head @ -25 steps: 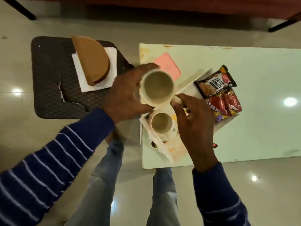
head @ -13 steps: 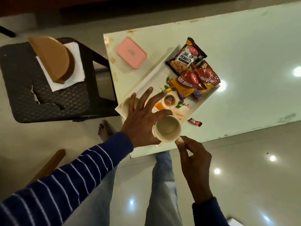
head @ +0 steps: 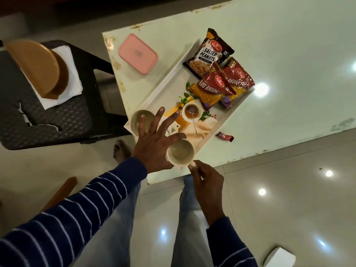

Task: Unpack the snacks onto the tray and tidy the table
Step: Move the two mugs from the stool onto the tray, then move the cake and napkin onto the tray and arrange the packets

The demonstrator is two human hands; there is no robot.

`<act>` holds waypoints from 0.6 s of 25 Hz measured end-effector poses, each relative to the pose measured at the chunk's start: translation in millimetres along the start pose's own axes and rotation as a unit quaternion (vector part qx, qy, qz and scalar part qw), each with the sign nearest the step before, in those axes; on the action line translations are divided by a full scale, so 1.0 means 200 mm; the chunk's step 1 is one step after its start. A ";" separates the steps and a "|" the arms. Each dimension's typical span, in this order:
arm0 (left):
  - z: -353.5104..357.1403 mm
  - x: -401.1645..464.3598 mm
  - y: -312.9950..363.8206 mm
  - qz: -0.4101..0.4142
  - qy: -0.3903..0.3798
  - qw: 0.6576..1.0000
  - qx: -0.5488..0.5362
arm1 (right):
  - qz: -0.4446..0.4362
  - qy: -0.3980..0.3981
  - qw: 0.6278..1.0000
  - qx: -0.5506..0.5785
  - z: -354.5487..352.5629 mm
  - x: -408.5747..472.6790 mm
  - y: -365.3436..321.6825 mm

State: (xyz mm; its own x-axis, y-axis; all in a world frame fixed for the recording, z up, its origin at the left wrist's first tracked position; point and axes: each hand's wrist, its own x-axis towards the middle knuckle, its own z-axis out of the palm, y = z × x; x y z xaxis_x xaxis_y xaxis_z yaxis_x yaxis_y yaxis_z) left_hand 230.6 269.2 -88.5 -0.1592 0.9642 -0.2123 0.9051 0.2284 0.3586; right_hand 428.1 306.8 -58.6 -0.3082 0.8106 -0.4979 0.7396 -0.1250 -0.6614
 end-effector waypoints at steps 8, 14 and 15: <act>0.04 -0.03 -0.03 -0.004 -0.002 1.000 0.009 | 0.004 -0.020 1.000 -0.015 0.04 0.00 0.02; -0.01 -0.07 -0.06 -0.005 -0.023 0.999 0.025 | 0.028 -0.027 0.999 -0.021 0.06 0.00 0.01; -0.03 -0.07 -0.06 -0.002 -0.019 0.999 0.027 | 0.031 -0.032 0.998 -0.046 0.04 0.00 0.02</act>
State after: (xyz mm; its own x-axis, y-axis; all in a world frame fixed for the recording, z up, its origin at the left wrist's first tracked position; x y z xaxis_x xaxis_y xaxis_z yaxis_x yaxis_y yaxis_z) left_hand 219.5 253.1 -84.1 -0.1486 0.9574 -0.2476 0.9248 0.2232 0.3081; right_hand 426.2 301.9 -64.8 -0.2945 0.7649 -0.5728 0.8095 -0.1189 -0.5750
